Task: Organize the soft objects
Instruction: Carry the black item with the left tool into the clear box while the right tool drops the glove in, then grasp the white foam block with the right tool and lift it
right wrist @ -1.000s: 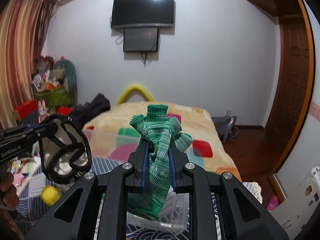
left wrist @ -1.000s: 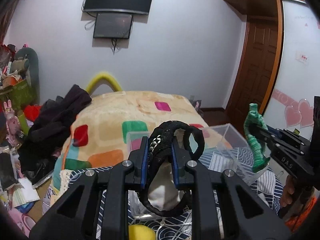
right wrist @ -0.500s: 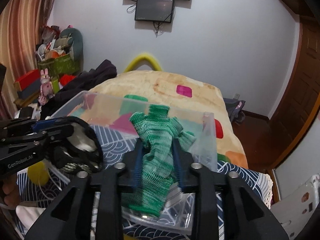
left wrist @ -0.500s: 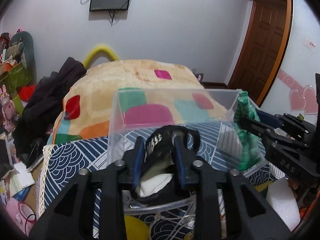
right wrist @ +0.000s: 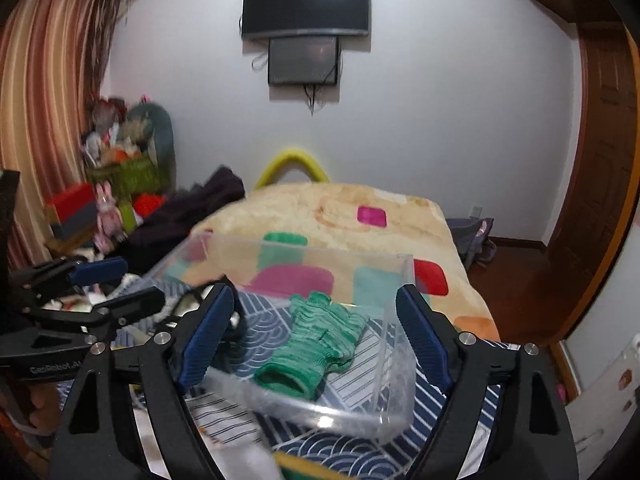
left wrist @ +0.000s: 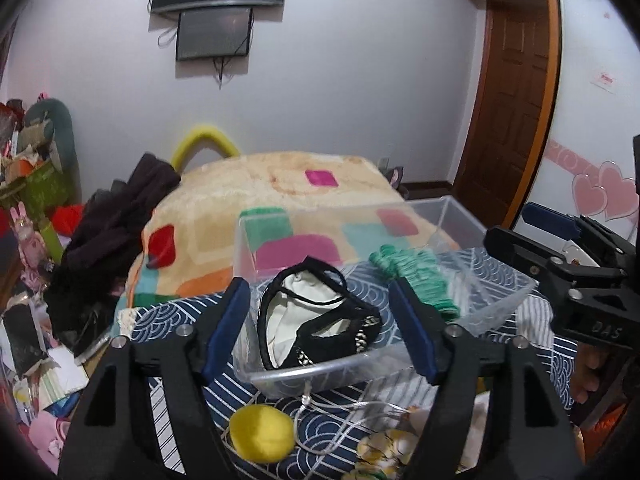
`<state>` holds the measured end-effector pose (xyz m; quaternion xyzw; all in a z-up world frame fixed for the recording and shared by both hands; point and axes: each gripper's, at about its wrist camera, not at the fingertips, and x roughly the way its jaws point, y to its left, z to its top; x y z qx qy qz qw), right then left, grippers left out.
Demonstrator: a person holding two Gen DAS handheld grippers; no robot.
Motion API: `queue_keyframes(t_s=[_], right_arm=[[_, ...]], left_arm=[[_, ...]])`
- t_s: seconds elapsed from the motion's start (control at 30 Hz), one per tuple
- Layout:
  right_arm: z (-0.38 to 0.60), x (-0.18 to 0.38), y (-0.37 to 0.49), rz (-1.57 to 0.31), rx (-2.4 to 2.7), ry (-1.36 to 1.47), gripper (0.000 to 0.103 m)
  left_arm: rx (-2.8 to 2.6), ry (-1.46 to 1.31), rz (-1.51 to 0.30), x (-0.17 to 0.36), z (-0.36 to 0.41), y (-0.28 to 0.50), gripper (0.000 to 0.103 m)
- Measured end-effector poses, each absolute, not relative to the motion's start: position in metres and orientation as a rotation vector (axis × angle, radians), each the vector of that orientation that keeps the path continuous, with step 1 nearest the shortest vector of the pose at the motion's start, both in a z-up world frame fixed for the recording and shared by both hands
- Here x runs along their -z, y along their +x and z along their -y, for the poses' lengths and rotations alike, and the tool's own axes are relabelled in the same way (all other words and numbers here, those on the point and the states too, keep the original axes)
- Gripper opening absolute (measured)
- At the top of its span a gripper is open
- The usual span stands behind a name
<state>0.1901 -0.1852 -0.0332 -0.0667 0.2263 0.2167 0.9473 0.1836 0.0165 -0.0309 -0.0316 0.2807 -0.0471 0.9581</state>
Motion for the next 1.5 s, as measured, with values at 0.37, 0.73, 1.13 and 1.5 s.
queue_keyframes(t_s=[0.37, 0.73, 1.13, 1.5], right_arm=[[0.213, 0.021, 0.146, -0.37, -0.437, -0.002, 0.087], [0.207, 0.049, 0.124, -0.447, -0.438, -0.042, 0.088], [0.2, 0.081, 0.112, -0.536, -0.522, -0.017, 0.097], [0.191, 0.111, 0.13, -0.663, -0.553, 0.023, 0.097]], left_arm=[[0.076, -0.079, -0.476, 0.014, -0.024, 0.127, 0.087], [0.026, -0.048, -0.617, 0.065, -0.041, 0.102, 0.088], [0.014, -0.05, -0.71, 0.102, -0.04, 0.109, 0.07], [0.017, -0.117, -0.771, 0.118, -0.06, 0.126, 0.067]])
